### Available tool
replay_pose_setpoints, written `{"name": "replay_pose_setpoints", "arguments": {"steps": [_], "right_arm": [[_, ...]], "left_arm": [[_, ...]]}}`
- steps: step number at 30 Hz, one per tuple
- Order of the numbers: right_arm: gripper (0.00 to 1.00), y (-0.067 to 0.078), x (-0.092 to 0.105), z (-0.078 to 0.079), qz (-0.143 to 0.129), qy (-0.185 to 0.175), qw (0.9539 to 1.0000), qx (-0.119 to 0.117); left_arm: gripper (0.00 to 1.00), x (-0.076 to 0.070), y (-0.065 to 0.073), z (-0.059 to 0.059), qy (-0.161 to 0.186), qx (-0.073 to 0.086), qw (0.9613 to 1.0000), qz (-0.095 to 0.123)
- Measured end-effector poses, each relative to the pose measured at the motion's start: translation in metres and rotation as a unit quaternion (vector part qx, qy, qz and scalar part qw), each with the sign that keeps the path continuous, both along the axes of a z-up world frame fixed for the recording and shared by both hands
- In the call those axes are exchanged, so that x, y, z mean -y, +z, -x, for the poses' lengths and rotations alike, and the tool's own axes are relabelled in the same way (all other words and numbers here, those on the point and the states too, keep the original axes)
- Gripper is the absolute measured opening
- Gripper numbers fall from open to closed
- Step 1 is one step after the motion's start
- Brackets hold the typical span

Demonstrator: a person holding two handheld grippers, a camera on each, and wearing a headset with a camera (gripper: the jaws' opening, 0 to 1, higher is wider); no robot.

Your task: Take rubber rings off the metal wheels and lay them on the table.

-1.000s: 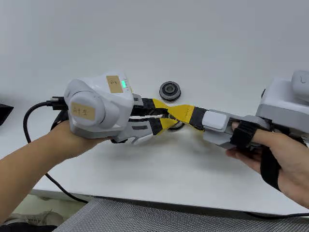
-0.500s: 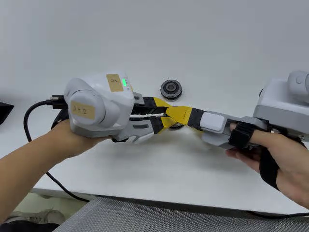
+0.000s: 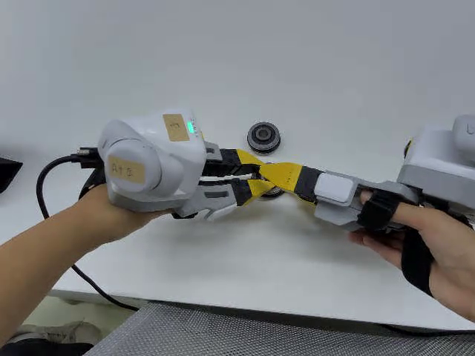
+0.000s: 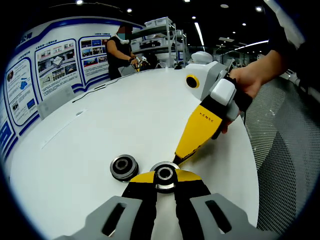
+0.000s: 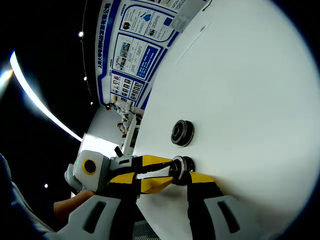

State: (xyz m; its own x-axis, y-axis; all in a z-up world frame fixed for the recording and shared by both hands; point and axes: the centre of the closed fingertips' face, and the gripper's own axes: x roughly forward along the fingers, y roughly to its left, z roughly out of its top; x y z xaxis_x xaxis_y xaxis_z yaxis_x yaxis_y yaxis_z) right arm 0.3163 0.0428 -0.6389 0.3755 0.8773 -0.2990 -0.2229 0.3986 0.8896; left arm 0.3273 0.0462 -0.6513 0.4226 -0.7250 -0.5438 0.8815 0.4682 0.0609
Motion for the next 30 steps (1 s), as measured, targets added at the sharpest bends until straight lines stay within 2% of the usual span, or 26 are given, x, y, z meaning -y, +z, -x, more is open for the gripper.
{"name": "replay_pose_setpoints", "arguments": {"steps": [8,18,23,30], "right_arm": [[0.36,-0.003,0.002,-0.001,0.001,-0.001,1.0000,0.001],[0.15,-0.020,0.008,-0.006,0.012,-0.008,0.9998,-0.013],[0.11,-0.022,0.008,-0.006,0.010,0.003,0.9999,-0.007],[0.12,-0.023,0.007,-0.006,-0.014,0.010,0.9997,-0.016]], "left_arm": [[0.12,0.001,0.001,0.001,0.000,0.000,1.0000,0.000],[0.12,0.001,0.003,0.002,0.001,-0.002,1.0000,0.002],[0.12,0.001,0.002,0.002,0.002,-0.003,1.0000,0.004],[0.12,0.000,0.002,0.002,0.003,-0.004,1.0000,0.008]]}}
